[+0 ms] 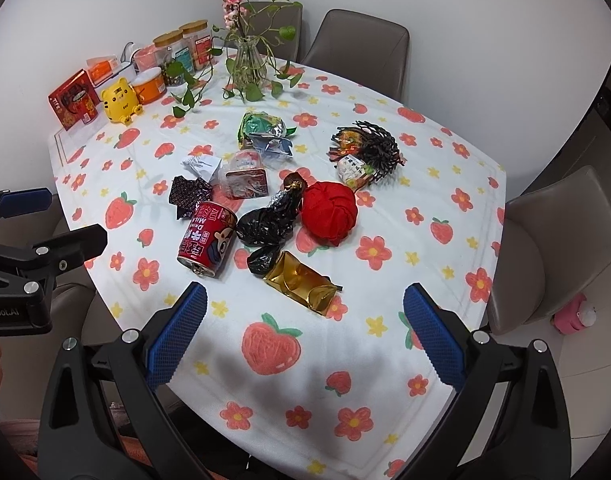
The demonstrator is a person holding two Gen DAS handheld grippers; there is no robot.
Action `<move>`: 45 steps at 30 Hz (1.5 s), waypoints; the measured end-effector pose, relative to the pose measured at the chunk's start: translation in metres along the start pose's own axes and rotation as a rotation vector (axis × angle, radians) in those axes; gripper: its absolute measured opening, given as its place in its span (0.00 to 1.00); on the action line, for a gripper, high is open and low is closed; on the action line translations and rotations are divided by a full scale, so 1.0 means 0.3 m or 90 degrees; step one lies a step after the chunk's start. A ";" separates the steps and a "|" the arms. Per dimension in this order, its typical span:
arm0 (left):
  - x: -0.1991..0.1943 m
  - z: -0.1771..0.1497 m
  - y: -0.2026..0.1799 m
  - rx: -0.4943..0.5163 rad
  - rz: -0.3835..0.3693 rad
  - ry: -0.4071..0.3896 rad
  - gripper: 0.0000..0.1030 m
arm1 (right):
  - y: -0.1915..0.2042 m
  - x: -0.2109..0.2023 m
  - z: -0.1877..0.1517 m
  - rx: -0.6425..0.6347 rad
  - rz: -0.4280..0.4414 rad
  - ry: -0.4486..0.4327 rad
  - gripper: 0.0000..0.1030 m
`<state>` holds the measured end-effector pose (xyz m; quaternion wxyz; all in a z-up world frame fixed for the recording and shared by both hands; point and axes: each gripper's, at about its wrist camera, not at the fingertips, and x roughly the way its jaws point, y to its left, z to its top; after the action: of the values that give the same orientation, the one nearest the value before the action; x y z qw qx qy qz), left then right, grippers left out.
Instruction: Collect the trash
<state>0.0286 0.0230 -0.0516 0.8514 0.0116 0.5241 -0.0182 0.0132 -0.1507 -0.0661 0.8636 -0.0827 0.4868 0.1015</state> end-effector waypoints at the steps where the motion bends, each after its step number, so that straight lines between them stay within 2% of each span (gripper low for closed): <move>1: 0.007 0.007 0.002 -0.001 -0.001 0.003 0.96 | 0.001 0.012 0.004 0.000 0.000 0.003 0.93; 36: 0.013 0.047 0.005 -0.002 -0.005 -0.001 0.96 | 0.003 -0.015 0.024 -0.002 0.001 0.001 0.90; 45: 0.037 0.046 -0.007 0.006 -0.009 0.017 0.96 | -0.002 0.021 0.016 -0.012 -0.011 0.007 0.90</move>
<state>0.0457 0.0202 -0.0554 0.8441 0.0123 0.5353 -0.0268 0.0204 -0.1494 -0.0691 0.8610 -0.0955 0.4898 0.0984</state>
